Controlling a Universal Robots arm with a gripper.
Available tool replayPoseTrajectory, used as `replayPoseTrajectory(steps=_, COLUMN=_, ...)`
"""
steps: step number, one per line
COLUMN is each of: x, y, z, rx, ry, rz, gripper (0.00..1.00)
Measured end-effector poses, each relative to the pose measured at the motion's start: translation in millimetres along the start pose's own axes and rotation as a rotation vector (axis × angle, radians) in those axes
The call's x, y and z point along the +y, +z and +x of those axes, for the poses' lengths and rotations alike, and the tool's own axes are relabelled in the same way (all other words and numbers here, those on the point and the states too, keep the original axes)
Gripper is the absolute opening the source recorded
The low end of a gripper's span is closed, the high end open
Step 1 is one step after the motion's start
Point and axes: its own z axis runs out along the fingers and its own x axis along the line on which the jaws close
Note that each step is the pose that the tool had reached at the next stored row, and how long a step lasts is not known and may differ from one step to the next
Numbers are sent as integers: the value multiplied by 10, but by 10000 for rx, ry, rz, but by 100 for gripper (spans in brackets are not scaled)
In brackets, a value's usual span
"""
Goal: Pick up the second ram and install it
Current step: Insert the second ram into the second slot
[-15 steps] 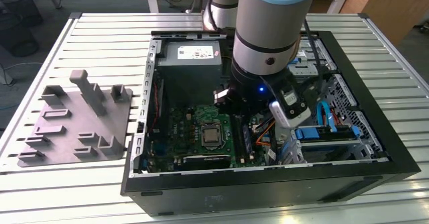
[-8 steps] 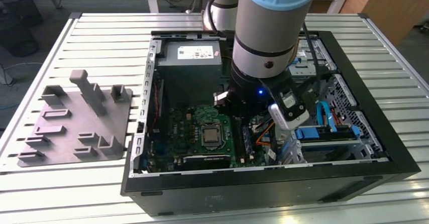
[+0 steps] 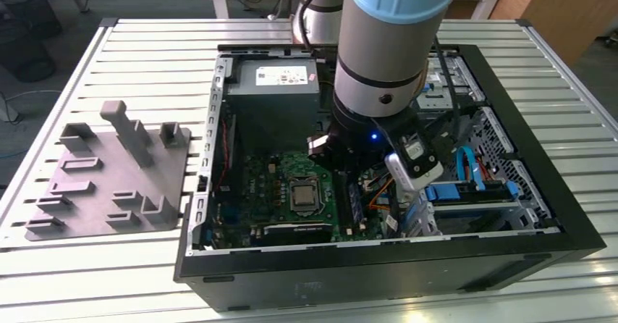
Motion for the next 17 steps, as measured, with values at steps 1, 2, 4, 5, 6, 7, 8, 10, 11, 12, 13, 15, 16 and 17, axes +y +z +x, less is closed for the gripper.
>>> replayPoseTrajectory(steps=1, x=0, y=7, z=0, rx=0, ry=0, rz=0, gripper=14)
replayPoseTrajectory(steps=2, x=-1, y=15, z=0, rx=0, ry=0, rz=1, gripper=14)
replayPoseTrajectory(steps=4, x=-2, y=33, z=1, rx=0, ry=0, rz=0, gripper=14)
replayPoseTrajectory(steps=5, x=-3, y=41, z=1, rx=0, ry=0, rz=0, gripper=14)
replayPoseTrajectory(steps=6, x=-3, y=49, z=2, rx=0, ry=0, rz=-1, gripper=14)
replayPoseTrajectory(steps=7, x=-3, y=56, z=2, rx=0, ry=0, rz=-1, gripper=14)
replayPoseTrajectory(steps=8, x=-4, y=63, z=2, rx=0, ry=-1, rz=0, gripper=14)
replayPoseTrajectory(steps=10, x=-5, y=77, z=2, rx=0, ry=0, rz=-1, gripper=14)
replayPoseTrajectory(steps=11, x=-5, y=83, z=3, rx=0, ry=0, rz=0, gripper=14)
replayPoseTrajectory(steps=12, x=-6, y=90, z=3, rx=0, ry=0, rz=0, gripper=14)
replayPoseTrajectory(steps=13, x=-6, y=96, z=3, rx=0, ry=0, rz=-1, gripper=14)
replayPoseTrajectory(steps=15, x=-7, y=108, z=3, rx=0, ry=-1, rz=1, gripper=14)
replayPoseTrajectory(steps=16, x=-7, y=115, z=4, rx=0, ry=0, rz=0, gripper=14)
replayPoseTrajectory(steps=17, x=-7, y=121, z=4, rx=0, ry=0, rz=0, gripper=14)
